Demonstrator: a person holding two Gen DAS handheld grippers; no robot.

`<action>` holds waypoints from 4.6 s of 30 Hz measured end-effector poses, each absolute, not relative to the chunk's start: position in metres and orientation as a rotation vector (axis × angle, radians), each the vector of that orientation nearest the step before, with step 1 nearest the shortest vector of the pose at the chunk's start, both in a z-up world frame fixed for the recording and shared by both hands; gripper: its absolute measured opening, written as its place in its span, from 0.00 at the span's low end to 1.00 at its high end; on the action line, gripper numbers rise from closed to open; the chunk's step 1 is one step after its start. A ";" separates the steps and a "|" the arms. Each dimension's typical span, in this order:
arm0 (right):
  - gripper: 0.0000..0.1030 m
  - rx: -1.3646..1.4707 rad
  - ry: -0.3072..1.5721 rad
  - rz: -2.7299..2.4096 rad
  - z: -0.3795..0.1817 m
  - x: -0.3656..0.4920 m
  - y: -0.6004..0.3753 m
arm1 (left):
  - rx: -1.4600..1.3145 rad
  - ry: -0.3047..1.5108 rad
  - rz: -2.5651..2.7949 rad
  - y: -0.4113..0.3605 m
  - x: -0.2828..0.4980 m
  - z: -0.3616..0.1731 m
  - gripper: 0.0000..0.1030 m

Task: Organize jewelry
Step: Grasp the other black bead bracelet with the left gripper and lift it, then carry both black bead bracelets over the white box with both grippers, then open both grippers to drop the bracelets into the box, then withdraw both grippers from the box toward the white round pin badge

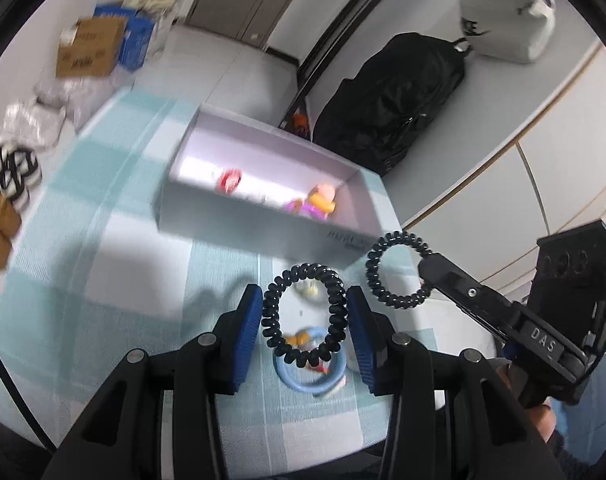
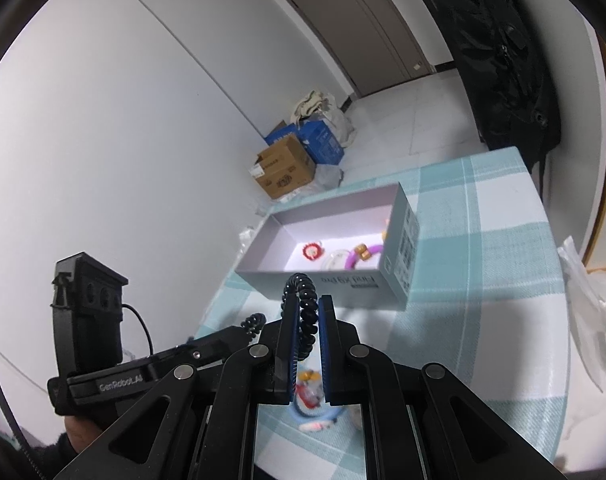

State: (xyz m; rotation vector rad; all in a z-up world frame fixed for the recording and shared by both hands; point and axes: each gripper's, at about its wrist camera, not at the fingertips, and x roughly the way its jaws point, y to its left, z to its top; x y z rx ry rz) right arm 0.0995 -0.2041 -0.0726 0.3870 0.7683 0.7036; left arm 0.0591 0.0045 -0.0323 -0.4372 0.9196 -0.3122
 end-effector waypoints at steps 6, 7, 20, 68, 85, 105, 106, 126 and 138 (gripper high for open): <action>0.08 0.397 0.751 0.718 -0.065 0.120 -0.198 | -0.368 0.864 -0.320 0.004 0.079 -0.016 0.31; 0.08 0.400 0.746 0.720 -0.064 0.125 -0.197 | -0.375 0.867 -0.327 0.004 0.084 -0.017 0.31; 0.08 0.413 0.800 0.734 -0.075 0.156 -0.184 | -0.279 0.975 -0.149 0.050 0.069 -0.036 0.50; 0.08 0.396 0.764 0.745 -0.058 0.176 -0.174 | -0.211 0.849 -0.315 0.010 0.141 -0.011 0.29; 0.09 0.353 0.827 0.696 -0.075 0.217 -0.161 | -0.272 0.931 -0.351 0.013 0.169 -0.036 0.34; 0.58 0.386 0.719 0.655 -0.055 0.193 -0.186 | -0.212 0.868 -0.273 0.012 0.140 -0.021 0.65; 0.61 0.380 0.712 0.653 -0.054 0.190 -0.187 | -0.190 0.854 -0.261 0.010 0.134 -0.018 0.65; 0.87 0.225 0.718 0.548 -0.058 0.122 -0.198 | -0.158 0.827 -0.074 -0.004 0.067 -0.007 0.67; 0.93 0.105 0.815 0.531 -0.089 0.087 -0.209 | -0.158 0.915 -0.026 -0.004 0.044 -0.036 0.67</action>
